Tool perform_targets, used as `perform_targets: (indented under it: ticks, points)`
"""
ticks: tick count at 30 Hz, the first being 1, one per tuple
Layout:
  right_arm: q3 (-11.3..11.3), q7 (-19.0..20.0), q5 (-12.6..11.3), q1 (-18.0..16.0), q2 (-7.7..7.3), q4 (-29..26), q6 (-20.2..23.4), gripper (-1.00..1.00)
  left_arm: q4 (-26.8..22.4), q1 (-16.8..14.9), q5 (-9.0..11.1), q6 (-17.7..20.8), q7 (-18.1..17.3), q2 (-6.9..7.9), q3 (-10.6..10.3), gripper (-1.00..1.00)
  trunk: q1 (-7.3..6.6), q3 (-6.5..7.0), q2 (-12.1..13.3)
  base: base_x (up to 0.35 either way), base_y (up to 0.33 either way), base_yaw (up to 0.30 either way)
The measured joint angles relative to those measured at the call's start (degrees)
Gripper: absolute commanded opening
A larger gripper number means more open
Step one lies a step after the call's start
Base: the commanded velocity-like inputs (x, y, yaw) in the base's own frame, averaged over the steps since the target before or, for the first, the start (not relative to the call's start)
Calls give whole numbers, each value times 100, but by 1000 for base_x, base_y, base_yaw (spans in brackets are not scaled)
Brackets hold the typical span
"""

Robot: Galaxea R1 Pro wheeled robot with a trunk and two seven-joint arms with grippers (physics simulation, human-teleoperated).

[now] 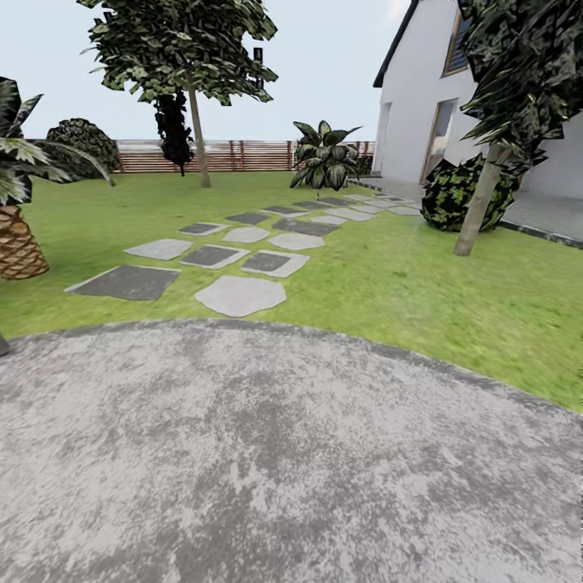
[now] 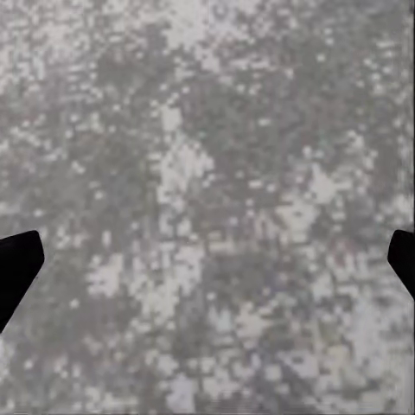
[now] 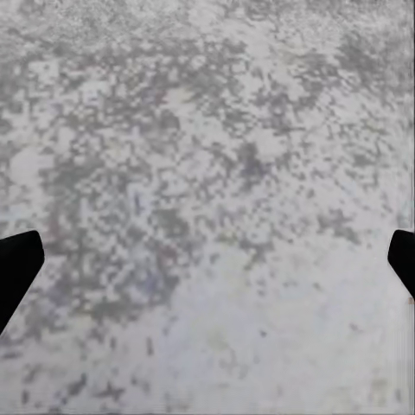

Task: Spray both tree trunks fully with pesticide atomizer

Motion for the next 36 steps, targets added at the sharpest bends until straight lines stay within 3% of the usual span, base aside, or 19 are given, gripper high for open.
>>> perform_targets:
  ticks: [7,36]
  points:
    - [-4,-2,-8,-1,0,-4,-3,100,-2,1,-2,1,0,0,1,100,0,0,0,340,0,-161]
    - [6,-2,8,-2,1,4,-1,100,-2,3,-2,1,0,0,0,100,0,0,0,340,0,-4]
